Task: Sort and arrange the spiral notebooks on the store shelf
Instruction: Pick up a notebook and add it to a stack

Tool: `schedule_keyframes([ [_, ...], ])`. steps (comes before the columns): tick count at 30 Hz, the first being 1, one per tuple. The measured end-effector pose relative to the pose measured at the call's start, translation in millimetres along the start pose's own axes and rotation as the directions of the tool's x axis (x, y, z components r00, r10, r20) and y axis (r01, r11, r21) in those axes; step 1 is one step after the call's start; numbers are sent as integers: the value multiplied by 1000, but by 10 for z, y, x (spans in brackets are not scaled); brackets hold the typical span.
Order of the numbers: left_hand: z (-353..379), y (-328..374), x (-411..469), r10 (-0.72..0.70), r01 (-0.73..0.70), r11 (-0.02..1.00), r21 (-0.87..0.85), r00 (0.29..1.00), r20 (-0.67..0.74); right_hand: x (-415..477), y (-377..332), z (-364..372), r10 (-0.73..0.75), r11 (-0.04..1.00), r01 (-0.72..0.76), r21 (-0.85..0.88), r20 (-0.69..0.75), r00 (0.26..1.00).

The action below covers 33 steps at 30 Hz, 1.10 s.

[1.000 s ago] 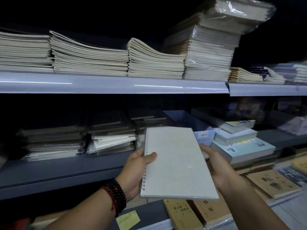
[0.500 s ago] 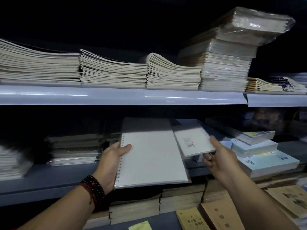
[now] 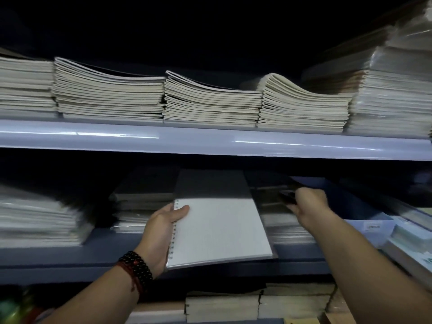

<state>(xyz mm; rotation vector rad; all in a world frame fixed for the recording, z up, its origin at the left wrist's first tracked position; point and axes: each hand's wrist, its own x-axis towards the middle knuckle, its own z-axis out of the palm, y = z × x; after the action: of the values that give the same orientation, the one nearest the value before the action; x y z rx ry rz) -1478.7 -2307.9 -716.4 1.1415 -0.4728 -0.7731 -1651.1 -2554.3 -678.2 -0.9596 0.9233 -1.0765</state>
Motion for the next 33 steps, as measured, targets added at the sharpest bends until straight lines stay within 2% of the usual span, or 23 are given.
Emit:
schedule_keyframes([
  [2,-9,-9,-7,-4,4,1000,-4,1000,1,-247,114,14,-21,989,34,-145,91,996],
  [4,17,-34,-32,-10,10,1000,-9,1000,7,-557,171,12,48,966,21,-256,260,964],
  [7,102,-77,-87,-18,19,1000,-13,1000,26,-882,208,-32,95,948,47,-314,423,901],
  [11,217,-140,-143,-17,17,1000,11,999,45,-996,230,-120,21,958,95,-272,395,918],
  [15,218,-162,-139,-108,109,994,-1,986,127,-1023,230,-228,-25,964,118,-237,362,932],
  [19,79,-148,-157,-124,104,987,120,978,169,-1050,253,-280,-41,968,129,-216,372,927],
  [22,-88,-55,-267,-102,70,967,246,987,121,-1096,315,-188,-32,971,124,-205,401,915],
  [29,-756,443,-628,27,-8,964,266,997,-69,-1379,530,524,22,980,86,-177,532,846],
  [33,-1144,714,-835,145,-78,959,273,961,-236,-1587,623,1004,102,973,52,-226,620,778],
])
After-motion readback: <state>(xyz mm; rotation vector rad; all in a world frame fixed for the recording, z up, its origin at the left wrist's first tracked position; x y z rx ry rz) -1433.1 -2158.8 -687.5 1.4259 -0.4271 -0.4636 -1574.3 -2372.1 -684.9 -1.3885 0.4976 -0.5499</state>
